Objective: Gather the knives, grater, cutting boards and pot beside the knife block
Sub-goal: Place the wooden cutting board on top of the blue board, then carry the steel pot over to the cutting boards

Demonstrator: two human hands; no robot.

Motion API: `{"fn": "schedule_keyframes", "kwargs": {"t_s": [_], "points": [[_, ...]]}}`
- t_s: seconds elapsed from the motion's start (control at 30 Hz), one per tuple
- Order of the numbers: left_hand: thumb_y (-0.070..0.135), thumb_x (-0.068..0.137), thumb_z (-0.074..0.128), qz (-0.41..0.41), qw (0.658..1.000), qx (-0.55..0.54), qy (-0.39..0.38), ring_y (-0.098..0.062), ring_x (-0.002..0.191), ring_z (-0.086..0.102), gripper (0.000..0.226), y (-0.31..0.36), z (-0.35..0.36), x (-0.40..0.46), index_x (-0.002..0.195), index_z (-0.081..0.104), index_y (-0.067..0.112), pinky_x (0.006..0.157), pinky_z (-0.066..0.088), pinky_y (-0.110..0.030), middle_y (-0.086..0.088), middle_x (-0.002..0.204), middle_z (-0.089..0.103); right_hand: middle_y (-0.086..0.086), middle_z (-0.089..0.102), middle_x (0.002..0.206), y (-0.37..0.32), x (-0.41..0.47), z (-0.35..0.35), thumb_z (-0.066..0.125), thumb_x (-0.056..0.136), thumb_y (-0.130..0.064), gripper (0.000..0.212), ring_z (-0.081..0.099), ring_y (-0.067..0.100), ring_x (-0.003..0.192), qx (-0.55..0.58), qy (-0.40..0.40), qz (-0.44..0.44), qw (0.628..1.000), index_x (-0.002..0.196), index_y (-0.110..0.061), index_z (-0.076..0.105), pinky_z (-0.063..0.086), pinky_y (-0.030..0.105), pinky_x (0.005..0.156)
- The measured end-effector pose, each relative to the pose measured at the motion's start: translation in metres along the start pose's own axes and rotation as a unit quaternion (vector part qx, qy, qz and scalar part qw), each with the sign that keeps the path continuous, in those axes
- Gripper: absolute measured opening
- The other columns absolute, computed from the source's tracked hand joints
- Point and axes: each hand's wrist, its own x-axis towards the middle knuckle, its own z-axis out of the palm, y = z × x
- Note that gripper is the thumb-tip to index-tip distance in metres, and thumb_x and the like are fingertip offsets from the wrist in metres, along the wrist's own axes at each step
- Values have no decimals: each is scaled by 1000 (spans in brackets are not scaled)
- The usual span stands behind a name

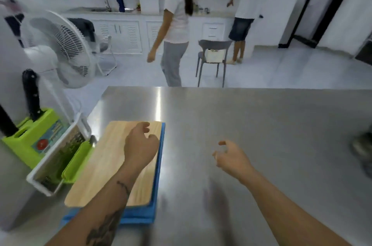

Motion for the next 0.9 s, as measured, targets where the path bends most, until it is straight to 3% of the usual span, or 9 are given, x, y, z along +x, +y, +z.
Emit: {"fn": "schedule_keyframes", "kwargs": {"t_s": [0.1,0.2,0.33,0.5,0.6,0.7,0.9], "points": [[17,82,50,43,996,-36,-71,-19,84,61,38,62,56,-2,118,60,23,63,45,-23,2,108,64,6,66,97,32,7,-63,66,83,-34,47,65,24,86,1,47,-3,999,127,-23,54,52,36,80],[19,84,50,83,988,-47,-123,-22,81,63,31,126,118,-9,112,62,27,63,47,-25,-4,103,67,5,60,89,68,12,-135,66,87,-32,43,58,23,81,-5,96,1,995,127,-21,54,50,36,77],[19,90,49,109,976,-54,-178,-14,71,60,27,207,209,-38,113,63,24,58,45,-22,-3,90,67,5,60,95,125,12,-241,66,87,-36,45,59,24,81,24,160,18,987,127,-19,54,50,36,78],[18,94,47,120,958,-66,-251,-20,65,54,29,293,328,-90,121,59,19,57,42,-27,-11,89,64,4,66,99,200,5,-376,66,84,-33,35,63,20,72,66,243,50,966,117,-27,56,48,26,60],[16,96,46,132,950,-60,-278,-19,63,52,31,335,389,-129,125,56,19,56,40,-26,-5,80,59,2,68,105,246,3,-441,67,78,-30,37,66,21,90,71,276,68,956,114,-24,58,55,34,77],[11,94,50,144,938,-77,-306,-21,76,56,35,368,441,-170,129,54,12,64,44,-29,0,89,59,4,66,109,286,2,-492,67,79,-26,40,64,25,103,76,294,93,948,118,-21,59,52,36,92],[14,91,58,117,926,-67,-354,-25,116,56,47,395,526,-226,137,49,10,98,44,-34,-8,136,54,10,65,112,349,7,-548,63,80,-21,36,57,26,103,80,309,148,936,116,-20,60,46,32,88]]}}
